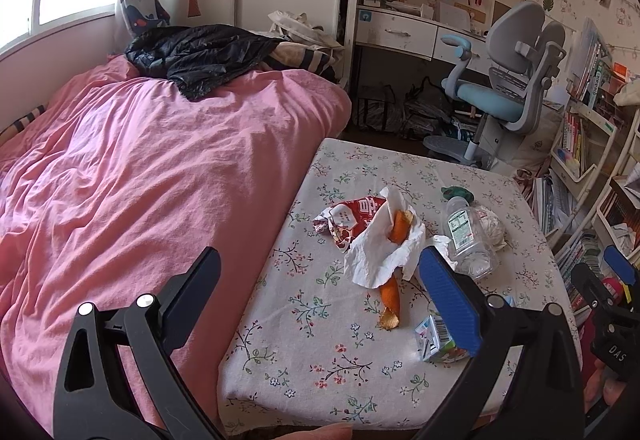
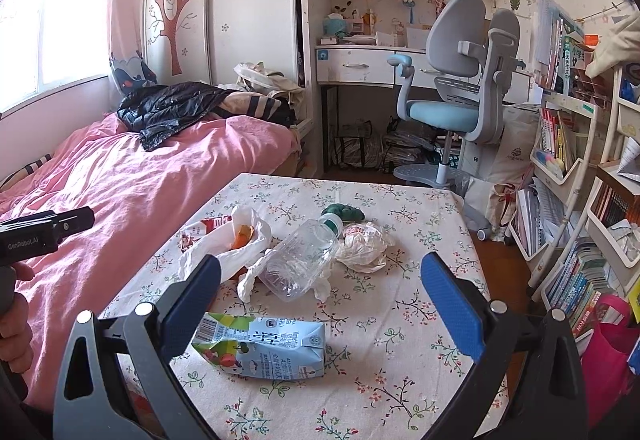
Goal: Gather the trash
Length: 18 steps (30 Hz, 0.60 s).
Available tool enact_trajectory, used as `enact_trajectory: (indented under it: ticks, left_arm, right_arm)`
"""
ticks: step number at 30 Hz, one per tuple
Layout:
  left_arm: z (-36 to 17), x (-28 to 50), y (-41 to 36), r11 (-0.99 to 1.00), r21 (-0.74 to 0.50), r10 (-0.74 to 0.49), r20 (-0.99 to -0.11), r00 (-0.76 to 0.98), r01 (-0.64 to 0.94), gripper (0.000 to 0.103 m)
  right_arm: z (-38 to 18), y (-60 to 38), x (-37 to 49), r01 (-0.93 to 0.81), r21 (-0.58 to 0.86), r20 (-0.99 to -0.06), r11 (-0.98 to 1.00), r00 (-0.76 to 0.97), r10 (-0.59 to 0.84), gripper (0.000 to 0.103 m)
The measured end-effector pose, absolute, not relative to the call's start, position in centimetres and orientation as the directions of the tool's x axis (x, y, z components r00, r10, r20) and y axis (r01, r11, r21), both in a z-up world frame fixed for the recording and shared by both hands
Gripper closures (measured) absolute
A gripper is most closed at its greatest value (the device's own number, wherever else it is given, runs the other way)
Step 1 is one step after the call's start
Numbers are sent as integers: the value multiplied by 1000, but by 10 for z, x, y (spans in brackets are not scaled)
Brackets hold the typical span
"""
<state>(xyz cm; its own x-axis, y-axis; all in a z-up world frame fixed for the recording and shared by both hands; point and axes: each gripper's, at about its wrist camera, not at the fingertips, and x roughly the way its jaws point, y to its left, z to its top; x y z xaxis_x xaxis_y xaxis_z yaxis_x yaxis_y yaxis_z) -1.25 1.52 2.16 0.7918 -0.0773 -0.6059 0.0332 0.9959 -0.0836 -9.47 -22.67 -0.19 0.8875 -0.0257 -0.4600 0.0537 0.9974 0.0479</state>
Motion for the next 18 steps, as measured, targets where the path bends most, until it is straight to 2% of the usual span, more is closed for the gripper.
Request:
enact_trajectory:
  ticks: [18]
  left_arm:
    - [23,-12,18,996,-81,-72,-607,791,29,7]
  right_arm:
    - [-1,-225,-95,50,51,-456,997,890,-21,7]
